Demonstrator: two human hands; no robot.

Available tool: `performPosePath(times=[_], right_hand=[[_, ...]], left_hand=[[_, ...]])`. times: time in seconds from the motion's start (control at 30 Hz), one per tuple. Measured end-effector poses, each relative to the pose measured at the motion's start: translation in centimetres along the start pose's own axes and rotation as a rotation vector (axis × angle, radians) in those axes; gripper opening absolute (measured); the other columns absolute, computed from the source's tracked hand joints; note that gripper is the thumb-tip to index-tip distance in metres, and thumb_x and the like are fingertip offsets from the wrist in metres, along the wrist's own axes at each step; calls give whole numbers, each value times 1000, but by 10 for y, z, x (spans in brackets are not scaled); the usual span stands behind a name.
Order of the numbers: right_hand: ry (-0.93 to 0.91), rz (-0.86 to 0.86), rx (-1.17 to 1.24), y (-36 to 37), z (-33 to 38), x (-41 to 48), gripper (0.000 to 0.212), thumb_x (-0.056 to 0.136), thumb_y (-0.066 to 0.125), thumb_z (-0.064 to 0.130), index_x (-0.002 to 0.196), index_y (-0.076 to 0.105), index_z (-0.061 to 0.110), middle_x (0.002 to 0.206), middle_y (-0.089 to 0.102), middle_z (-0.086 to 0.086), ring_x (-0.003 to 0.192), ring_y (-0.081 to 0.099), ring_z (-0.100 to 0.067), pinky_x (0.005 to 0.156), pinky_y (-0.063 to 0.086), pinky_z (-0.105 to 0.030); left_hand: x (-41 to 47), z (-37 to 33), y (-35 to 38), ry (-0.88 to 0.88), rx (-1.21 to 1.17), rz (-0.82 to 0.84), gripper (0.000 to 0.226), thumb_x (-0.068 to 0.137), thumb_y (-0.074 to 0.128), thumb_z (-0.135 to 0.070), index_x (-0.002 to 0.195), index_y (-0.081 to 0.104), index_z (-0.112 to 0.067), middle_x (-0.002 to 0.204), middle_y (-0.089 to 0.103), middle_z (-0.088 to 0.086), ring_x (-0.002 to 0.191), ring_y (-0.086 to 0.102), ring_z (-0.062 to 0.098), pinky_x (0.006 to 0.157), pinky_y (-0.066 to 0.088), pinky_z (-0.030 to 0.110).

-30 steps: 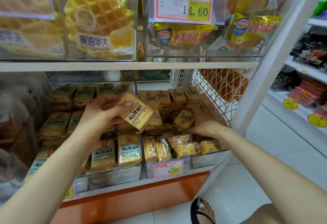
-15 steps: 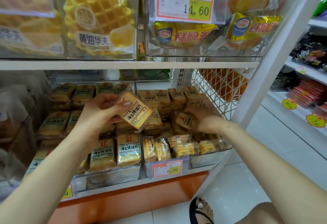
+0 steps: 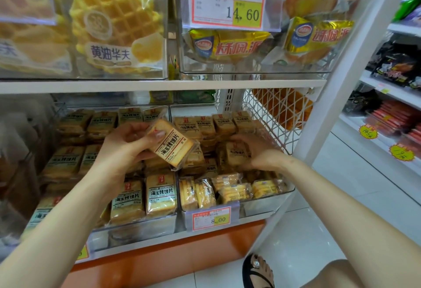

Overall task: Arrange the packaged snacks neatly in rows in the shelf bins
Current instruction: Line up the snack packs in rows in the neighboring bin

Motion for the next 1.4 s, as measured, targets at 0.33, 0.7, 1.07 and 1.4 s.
performPosePath(times=[0.33,0.7,1.07,1.4], right_hand=[[-42,81,334,33,30,23,79,72,80,20,135,34,27,134,44,11,117,43,-7,83,37,-10],[-171,40,-136,27,34,28,72,69,79,36,129,40,29,132,44,5,120,40,-15,98,37,-31],[-88,168,-7,41,24,25,66,75,76,34,128,37,37,130,51,6,114,52,-15,90,47,-30],[-152,202,-275,40,35,32,63,84,64,42,139,37,31,147,36,4,134,32,-20,100,29,-29]], left_hand=[[10,2,4,-22,-46,0,59,59,73,-32,111,60,-6,96,71,9,91,69,18,82,53,33],[10,5,2,-34,-39,-2,56,60,72,-33,110,60,-9,94,72,7,90,69,17,79,52,30],[10,4,6,-31,-35,19,60,59,72,-32,112,59,-8,95,72,7,89,70,16,70,56,21],[8,2,7,-18,-35,25,56,60,71,-31,111,59,-10,92,72,6,87,70,14,68,56,19]])
Point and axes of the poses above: each hand's wrist, its own x-axis towards the middle knuckle, its own y-axis out of the palm, z = x × y, the point moved 9 cm from there along x, towards the middle knuckle
